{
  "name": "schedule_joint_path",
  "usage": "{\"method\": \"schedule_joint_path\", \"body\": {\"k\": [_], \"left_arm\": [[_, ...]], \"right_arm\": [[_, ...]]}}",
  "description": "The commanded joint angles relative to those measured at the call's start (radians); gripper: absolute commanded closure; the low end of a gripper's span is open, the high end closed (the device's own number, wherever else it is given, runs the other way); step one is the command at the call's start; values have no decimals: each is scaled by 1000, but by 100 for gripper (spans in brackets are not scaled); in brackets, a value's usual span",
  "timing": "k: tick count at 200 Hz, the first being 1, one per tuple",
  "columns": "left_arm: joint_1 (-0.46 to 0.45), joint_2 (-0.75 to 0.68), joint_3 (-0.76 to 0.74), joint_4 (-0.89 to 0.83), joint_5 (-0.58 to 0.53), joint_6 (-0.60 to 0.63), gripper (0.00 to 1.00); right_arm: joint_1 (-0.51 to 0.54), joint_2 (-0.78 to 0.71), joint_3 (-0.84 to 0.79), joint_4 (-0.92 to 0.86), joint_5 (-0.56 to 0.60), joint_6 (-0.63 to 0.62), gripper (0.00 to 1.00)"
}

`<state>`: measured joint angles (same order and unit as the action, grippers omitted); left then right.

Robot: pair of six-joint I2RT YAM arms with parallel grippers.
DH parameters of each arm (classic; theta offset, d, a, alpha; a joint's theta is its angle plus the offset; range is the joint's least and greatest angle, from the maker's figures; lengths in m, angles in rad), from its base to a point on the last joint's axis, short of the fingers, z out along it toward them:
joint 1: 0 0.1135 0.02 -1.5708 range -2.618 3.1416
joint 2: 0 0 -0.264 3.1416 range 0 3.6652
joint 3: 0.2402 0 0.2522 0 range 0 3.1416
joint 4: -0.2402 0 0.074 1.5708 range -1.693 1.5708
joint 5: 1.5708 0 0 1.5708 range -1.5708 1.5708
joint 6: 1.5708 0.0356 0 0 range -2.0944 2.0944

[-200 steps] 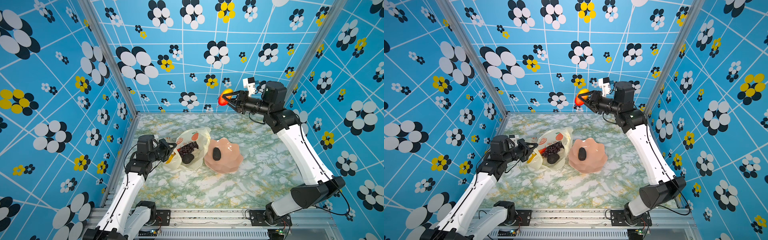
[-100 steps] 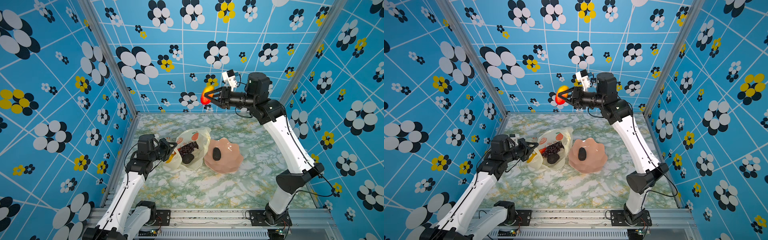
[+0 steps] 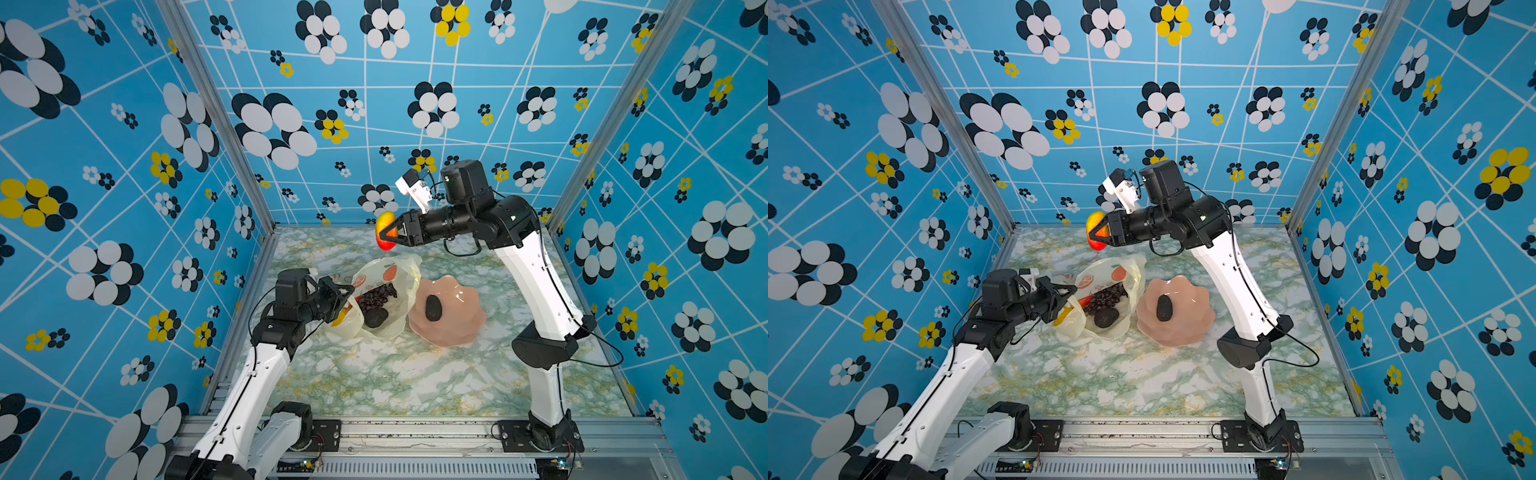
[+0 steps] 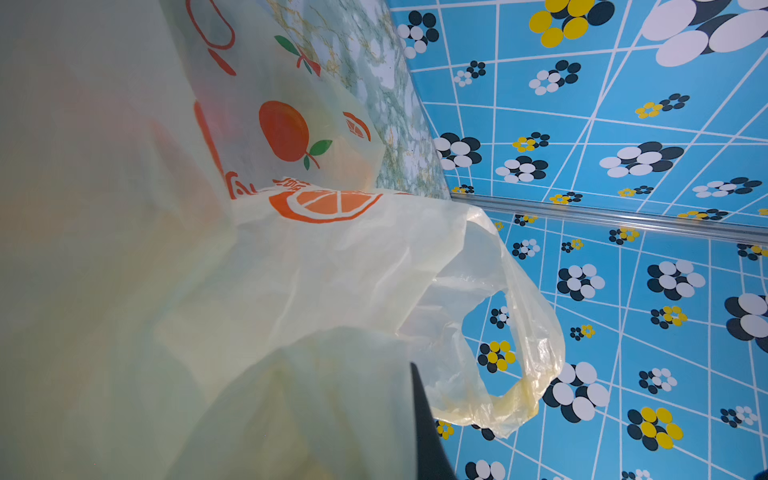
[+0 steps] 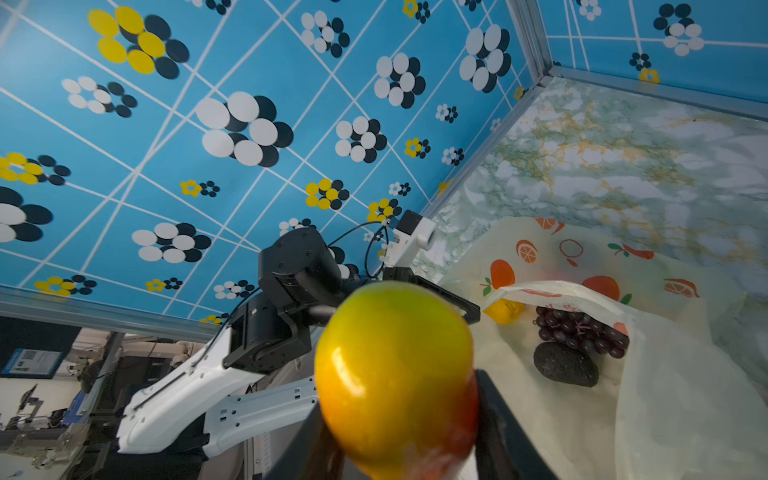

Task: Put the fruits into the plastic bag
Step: 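Swing the mango up and over toward the bag held by the left gripper, then lower the mango into the bag mouth and open the right gripper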

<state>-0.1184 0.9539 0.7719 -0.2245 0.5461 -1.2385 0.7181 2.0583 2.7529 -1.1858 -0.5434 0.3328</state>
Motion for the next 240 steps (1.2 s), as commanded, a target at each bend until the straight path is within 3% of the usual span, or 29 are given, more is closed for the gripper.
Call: {"method": "schedule_joint_path", "body": {"k": [1, 100, 240], "left_arm": [[-6, -3, 4, 21, 8, 4, 100], [-5, 16, -4, 48, 6, -4, 100], [0, 80, 30, 67, 29, 5, 100]], "right_arm": [[27, 14, 24, -116, 108, -124, 67], [128, 111, -26, -245, 324, -266, 67], [162, 397, -37, -250, 390, -234, 68]]}}
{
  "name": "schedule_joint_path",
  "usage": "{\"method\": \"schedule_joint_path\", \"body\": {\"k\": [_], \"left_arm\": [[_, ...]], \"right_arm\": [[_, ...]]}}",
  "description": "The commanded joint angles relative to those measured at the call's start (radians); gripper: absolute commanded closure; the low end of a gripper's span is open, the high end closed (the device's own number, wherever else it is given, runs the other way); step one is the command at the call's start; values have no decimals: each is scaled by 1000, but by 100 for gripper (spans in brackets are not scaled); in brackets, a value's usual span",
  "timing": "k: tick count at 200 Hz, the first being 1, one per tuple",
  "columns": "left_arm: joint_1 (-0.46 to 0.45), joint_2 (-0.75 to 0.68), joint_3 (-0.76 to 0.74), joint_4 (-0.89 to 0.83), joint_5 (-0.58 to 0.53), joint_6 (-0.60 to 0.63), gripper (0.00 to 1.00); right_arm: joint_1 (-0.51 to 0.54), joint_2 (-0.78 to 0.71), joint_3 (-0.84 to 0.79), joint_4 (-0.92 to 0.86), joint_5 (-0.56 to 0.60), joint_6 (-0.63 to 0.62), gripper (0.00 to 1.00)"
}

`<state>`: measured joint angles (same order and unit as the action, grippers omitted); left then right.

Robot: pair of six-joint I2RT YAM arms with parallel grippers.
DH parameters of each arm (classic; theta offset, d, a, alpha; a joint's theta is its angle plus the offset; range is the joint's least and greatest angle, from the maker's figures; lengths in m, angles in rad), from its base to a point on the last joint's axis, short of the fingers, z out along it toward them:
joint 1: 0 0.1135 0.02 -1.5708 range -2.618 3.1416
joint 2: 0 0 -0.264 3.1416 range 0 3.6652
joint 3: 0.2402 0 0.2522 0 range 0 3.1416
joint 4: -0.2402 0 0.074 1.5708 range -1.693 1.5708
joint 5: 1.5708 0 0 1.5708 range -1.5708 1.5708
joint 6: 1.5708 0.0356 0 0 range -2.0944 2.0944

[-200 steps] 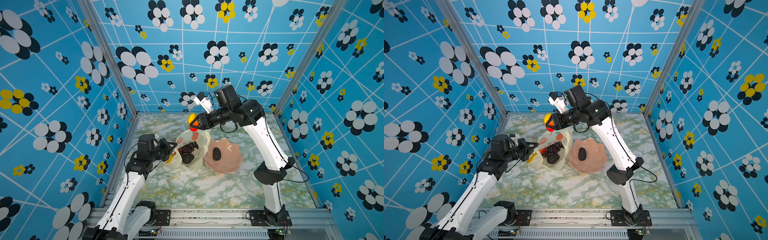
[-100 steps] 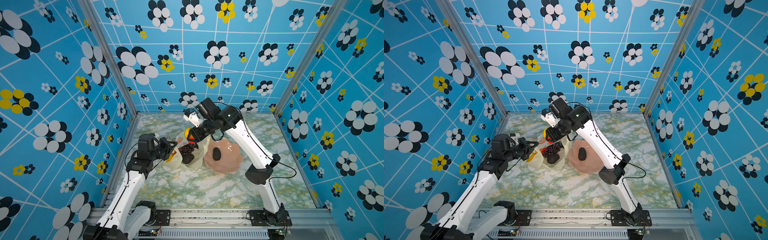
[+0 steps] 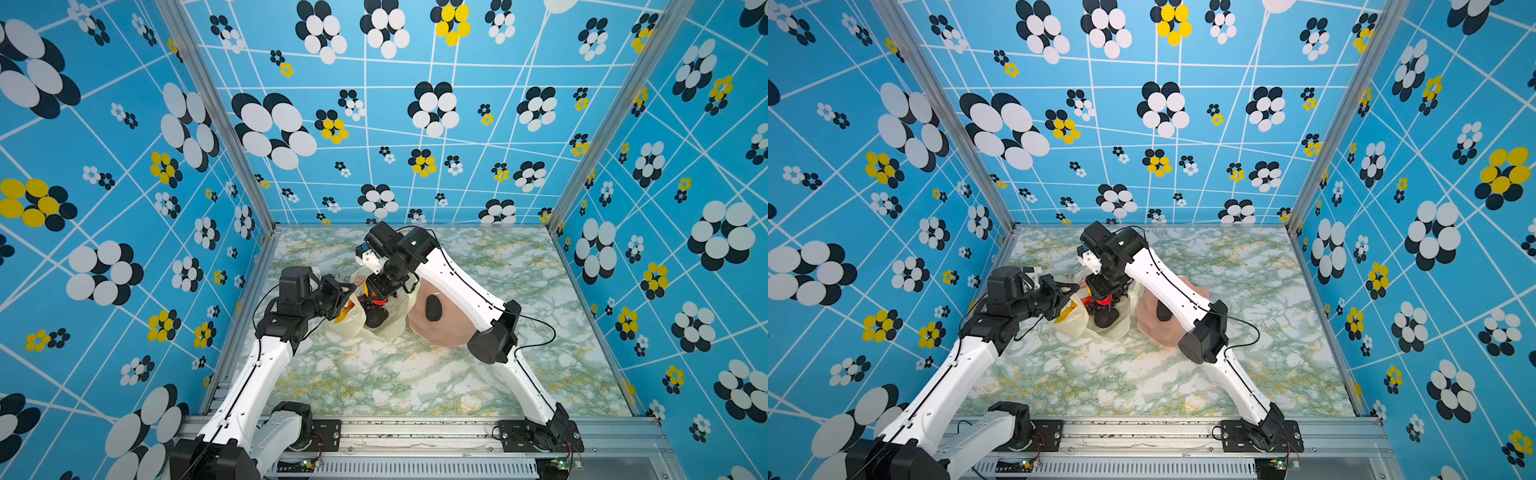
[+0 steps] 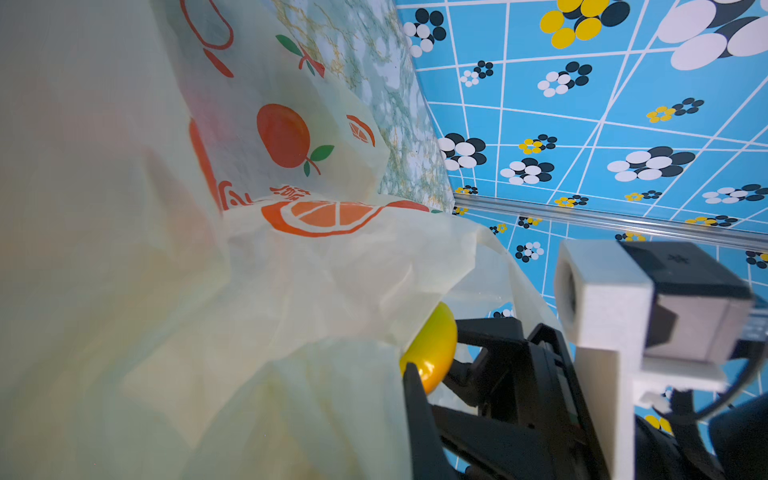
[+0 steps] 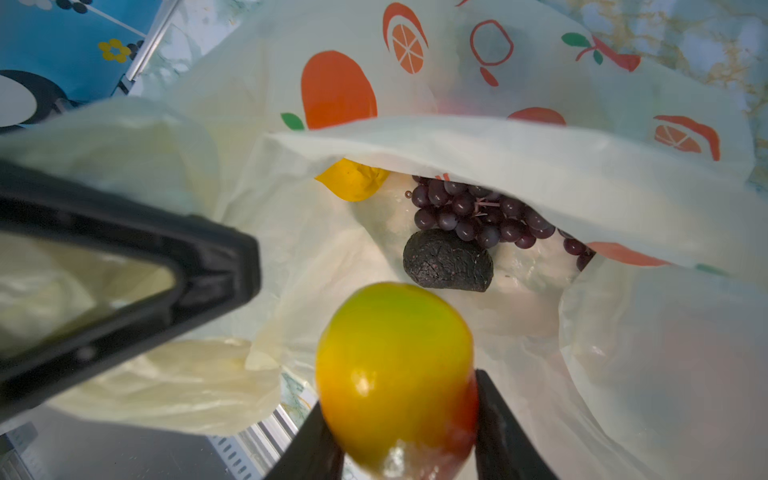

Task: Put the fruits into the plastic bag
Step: 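Lower the mango into the bag mouth and open the right gripper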

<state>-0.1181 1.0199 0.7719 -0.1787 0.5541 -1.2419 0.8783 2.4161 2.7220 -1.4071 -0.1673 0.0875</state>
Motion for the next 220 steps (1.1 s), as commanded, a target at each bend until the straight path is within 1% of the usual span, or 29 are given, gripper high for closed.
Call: {"method": "schedule_joint_path", "body": {"k": [1, 85, 130, 141, 161, 188, 209, 220], "left_arm": [[1, 14, 31, 21, 21, 9, 100], [25, 17, 32, 16, 43, 13, 100], [30, 2, 20, 10, 49, 12, 100], [31, -2, 17, 9, 50, 12, 100], [33, -7, 15, 5, 53, 12, 100], [36, -15, 13, 1, 55, 13, 100], [38, -22, 9, -2, 56, 13, 100], [38, -25, 7, -2, 56, 12, 100]], "right_arm": [[2, 42, -7, -29, 14, 11, 68], [1, 145, -32, -35, 22, 31, 67], [2, 184, -57, -34, 38, 42, 64], [2, 190, -60, -34, 42, 44, 62], [1, 197, -64, -36, 53, 51, 55], [1, 199, -72, -35, 61, 59, 49], [1, 197, -74, -38, 69, 63, 41], [2, 196, -73, -39, 75, 63, 39]]}}
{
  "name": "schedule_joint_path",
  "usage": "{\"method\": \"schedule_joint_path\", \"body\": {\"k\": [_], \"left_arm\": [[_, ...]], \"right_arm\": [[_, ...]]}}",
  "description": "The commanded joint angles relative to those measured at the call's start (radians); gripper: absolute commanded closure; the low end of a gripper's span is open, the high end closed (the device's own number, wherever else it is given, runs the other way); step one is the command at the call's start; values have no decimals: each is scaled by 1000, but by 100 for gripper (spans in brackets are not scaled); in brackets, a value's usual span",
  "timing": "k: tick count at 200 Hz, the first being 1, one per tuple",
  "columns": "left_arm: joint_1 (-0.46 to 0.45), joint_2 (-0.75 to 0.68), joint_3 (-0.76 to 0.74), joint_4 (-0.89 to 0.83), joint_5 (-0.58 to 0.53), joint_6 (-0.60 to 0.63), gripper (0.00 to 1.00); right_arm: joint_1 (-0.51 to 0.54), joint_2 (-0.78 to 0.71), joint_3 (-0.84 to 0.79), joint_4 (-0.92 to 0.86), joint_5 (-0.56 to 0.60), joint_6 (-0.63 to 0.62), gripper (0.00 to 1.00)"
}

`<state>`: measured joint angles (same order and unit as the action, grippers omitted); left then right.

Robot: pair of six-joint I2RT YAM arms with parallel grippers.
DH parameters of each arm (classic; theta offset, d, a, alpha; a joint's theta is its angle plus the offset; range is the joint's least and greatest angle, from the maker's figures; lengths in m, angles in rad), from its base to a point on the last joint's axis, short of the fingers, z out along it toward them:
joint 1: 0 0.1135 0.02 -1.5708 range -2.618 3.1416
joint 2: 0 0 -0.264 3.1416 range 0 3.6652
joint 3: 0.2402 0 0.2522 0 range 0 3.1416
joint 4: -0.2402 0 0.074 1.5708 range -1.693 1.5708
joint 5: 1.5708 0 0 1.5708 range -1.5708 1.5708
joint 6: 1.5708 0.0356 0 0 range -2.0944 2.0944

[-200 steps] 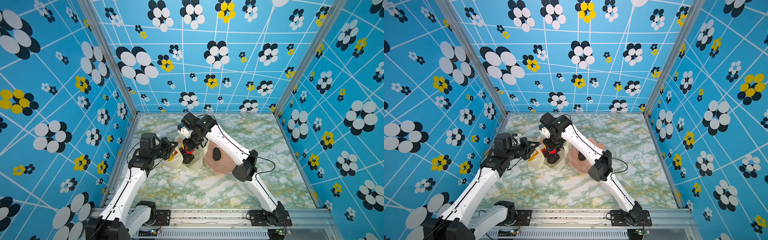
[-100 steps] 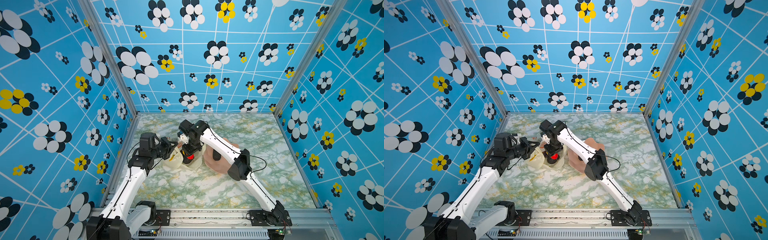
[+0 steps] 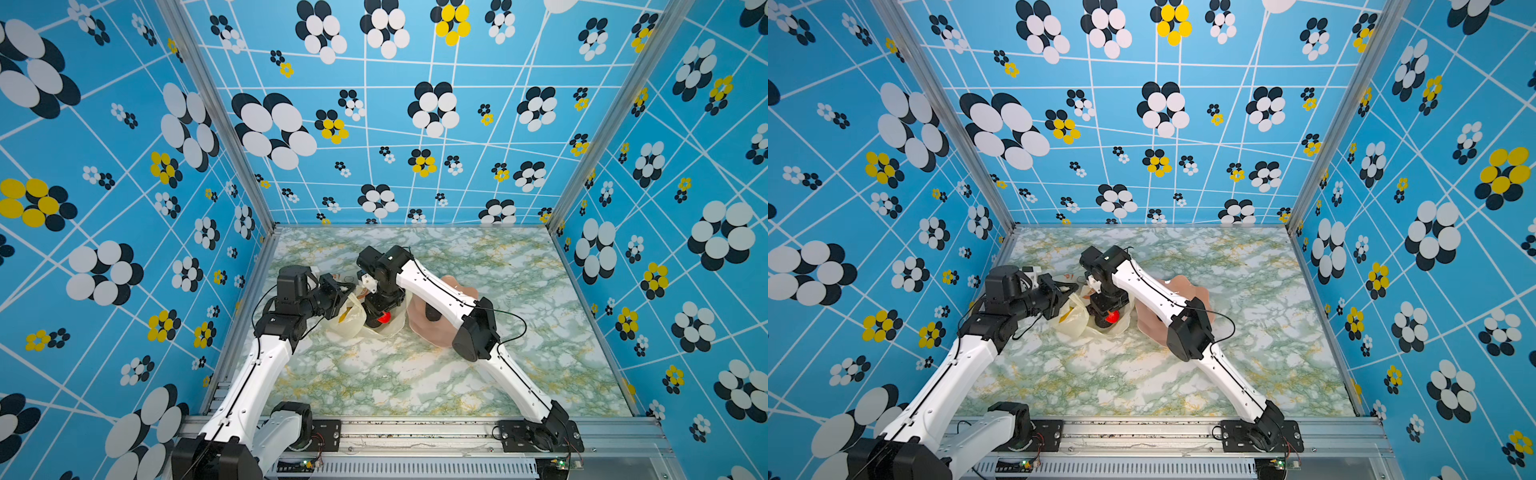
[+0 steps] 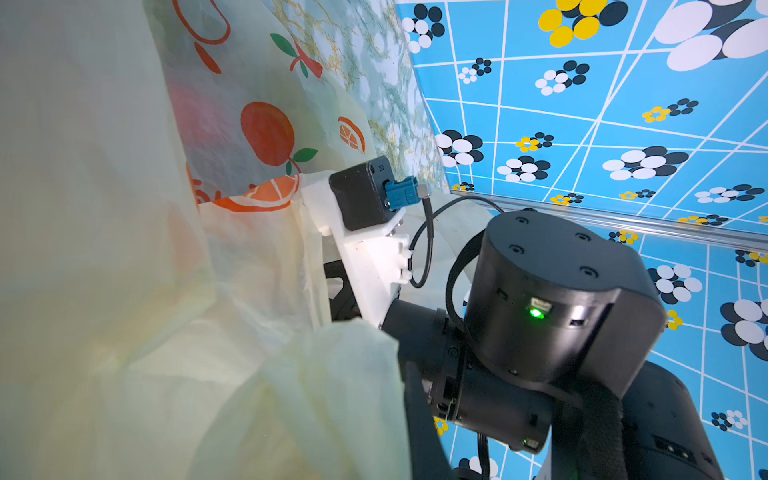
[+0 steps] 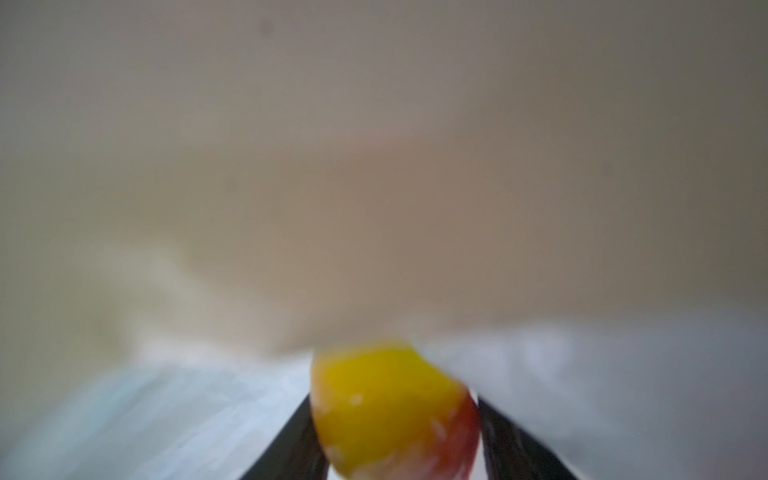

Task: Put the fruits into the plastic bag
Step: 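Lower the mango into the bag mouth and open the right gripper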

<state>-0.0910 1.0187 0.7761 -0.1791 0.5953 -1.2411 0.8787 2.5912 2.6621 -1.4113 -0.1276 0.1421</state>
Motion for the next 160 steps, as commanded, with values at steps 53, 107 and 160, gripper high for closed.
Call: {"method": "schedule_joint_path", "body": {"k": [53, 107, 160], "left_arm": [[13, -27, -5, 8, 14, 6, 100], [13, -26, -2, 9, 15, 5, 100], [12, -27, 5, 4, 21, 7, 100]], "right_arm": [[1, 15, -14, -43, 51, 7, 33], [1, -2, -14, -44, 68, 9, 27], [1, -38, -7, -37, 95, 18, 24]]}}
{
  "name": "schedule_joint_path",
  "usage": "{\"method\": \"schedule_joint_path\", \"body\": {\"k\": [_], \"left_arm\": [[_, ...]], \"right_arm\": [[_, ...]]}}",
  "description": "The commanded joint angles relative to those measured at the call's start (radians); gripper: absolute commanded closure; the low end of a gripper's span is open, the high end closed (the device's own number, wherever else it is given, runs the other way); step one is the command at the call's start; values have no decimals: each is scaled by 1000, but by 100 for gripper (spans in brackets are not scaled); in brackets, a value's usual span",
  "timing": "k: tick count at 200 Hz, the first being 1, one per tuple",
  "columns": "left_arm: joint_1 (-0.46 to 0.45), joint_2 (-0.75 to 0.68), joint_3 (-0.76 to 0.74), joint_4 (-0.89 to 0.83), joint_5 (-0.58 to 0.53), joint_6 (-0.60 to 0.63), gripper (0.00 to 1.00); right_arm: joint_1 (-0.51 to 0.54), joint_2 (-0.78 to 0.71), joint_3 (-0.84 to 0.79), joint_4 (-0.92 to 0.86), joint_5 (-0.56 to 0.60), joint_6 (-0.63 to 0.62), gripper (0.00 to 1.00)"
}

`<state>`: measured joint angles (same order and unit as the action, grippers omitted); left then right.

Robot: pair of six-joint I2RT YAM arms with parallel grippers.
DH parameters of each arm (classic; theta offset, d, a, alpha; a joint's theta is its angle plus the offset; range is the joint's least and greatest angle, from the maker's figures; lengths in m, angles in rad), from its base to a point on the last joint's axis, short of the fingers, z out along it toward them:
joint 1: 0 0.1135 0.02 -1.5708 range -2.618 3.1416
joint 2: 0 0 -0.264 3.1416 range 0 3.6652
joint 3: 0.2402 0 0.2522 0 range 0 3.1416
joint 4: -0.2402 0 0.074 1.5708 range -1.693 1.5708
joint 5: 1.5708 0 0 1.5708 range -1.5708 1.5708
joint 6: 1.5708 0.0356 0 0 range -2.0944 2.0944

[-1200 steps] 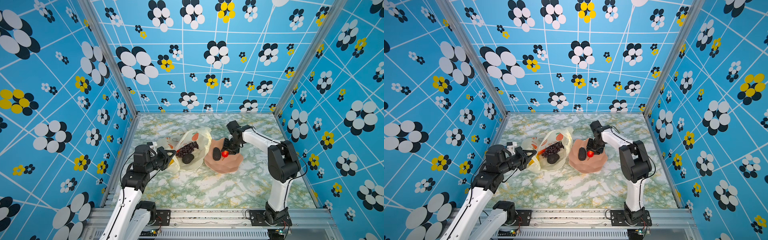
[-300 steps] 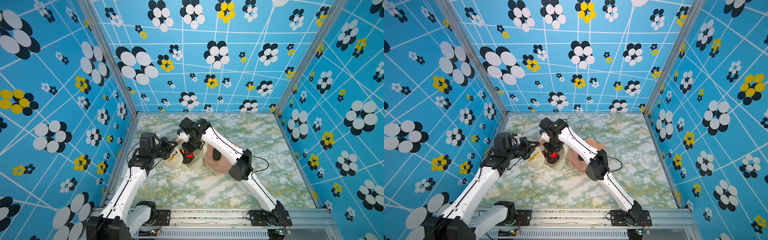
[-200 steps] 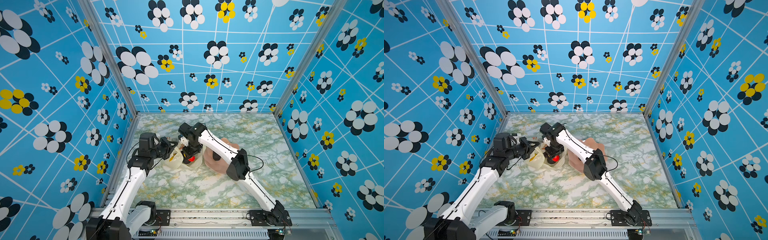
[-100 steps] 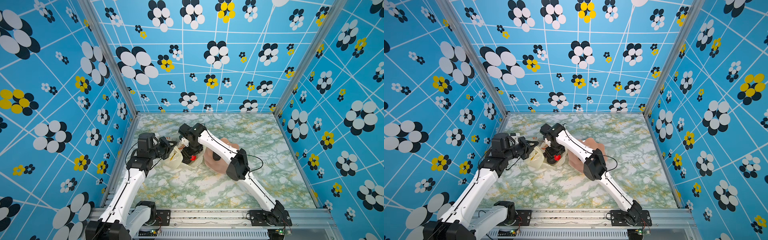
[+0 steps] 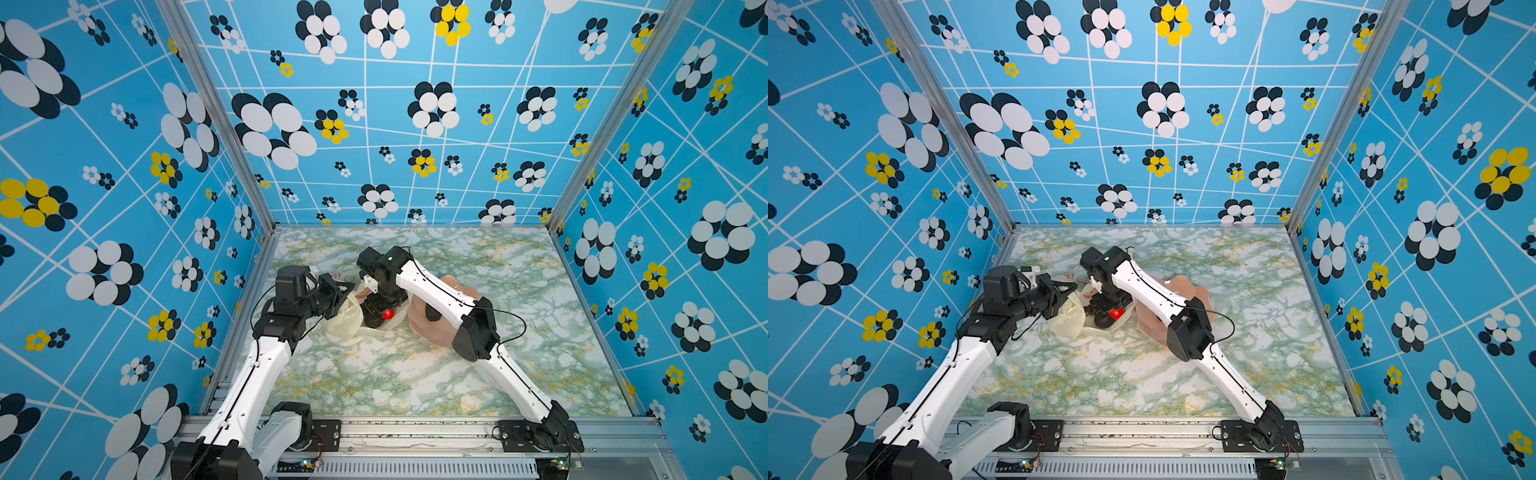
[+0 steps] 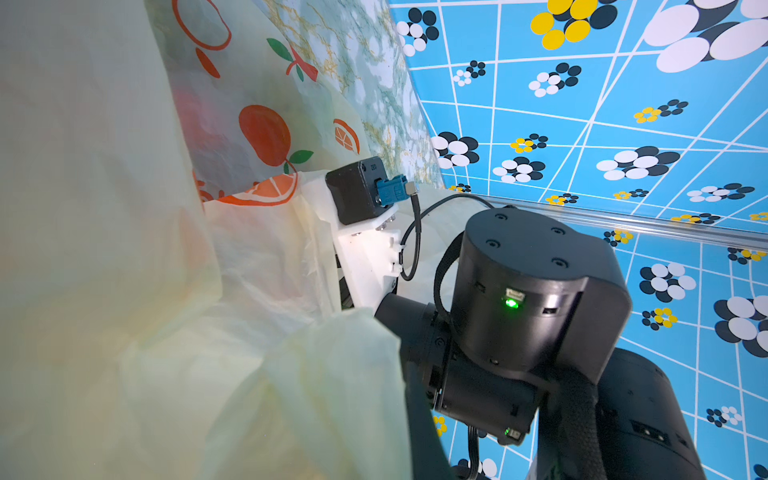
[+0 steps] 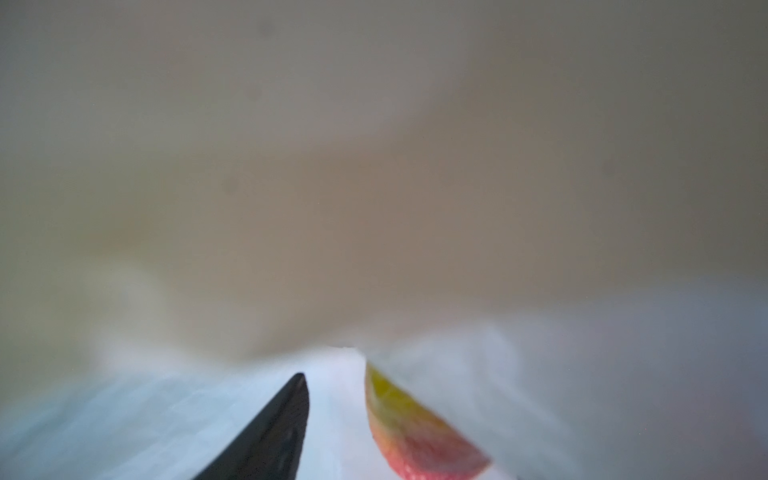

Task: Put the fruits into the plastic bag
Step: 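Lower the mango into the bag mouth and open the right gripper, then withdraw the empty right gripper up out of the bag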

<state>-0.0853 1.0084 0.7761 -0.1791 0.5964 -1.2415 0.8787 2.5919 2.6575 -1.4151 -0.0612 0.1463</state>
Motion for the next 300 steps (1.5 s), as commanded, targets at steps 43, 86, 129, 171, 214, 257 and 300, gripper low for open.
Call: {"method": "schedule_joint_path", "body": {"k": [43, 86, 129, 171, 214, 257, 300], "left_arm": [[7, -24, 8, -2, 26, 12, 100], [7, -30, 7, -4, 28, 13, 100], [8, -31, 8, 1, 28, 13, 100], [7, -38, 5, 4, 26, 12, 100], [7, -49, 0, 0, 19, 10, 100], [7, -54, 0, -3, 11, 10, 100], [7, -54, 1, -1, 5, 8, 100]], "right_arm": [[2, -71, 30, -36, 32, 33, 23], [1, -122, 81, -20, 26, 59, 22], [2, -191, 87, 26, 5, 81, 22], [0, -266, 100, 104, -68, 98, 21], [-15, -336, 99, 254, -263, 186, 20], [-48, -377, 94, 452, -485, 341, 19], [-74, -400, 89, 620, -607, 476, 19]]}}
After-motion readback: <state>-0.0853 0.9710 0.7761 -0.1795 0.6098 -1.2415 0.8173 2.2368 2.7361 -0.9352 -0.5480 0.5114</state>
